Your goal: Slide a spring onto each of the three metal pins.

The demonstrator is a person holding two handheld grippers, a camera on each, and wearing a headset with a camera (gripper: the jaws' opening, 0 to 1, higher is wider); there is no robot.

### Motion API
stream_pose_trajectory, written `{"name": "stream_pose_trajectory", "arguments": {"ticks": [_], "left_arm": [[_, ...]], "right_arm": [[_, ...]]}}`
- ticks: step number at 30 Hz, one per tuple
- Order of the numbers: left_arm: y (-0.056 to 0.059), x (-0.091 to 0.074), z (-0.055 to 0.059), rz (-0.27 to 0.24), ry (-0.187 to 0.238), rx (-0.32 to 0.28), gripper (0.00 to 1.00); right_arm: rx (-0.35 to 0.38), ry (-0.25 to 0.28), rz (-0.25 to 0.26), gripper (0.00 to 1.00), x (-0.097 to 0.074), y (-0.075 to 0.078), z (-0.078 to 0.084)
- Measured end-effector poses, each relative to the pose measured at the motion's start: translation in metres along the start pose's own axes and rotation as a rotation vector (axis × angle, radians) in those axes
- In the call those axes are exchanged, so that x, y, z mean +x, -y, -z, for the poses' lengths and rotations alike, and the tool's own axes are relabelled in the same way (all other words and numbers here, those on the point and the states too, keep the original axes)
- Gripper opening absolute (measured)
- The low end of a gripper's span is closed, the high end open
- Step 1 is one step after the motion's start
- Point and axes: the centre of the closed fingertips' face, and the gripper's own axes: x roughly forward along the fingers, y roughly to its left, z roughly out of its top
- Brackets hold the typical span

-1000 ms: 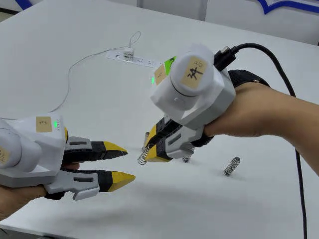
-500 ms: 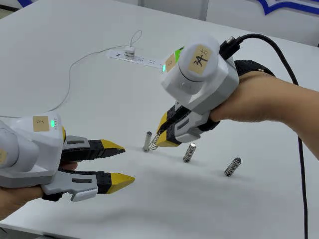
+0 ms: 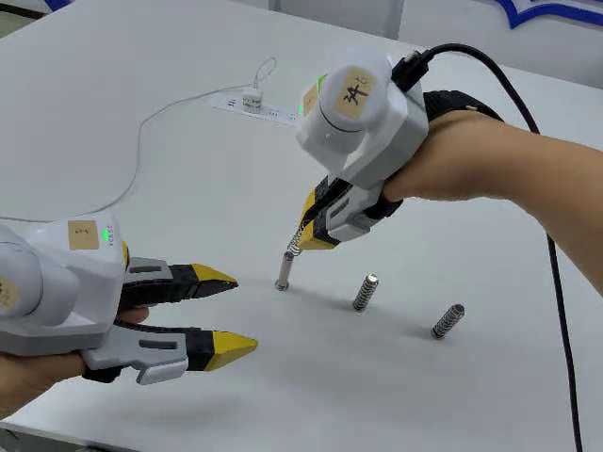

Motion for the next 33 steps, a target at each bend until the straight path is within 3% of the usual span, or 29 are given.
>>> {"name": "stream_pose_trajectory", "arguments": {"ticks": [33], "left_arm": [[-0.005, -0.002, 0.009, -0.018, -0.002, -0.031, 0.41]], "right_arm": [[0.005, -0.106, -0.087, 0.12, 0.046, -0.001, 0.014]]}}
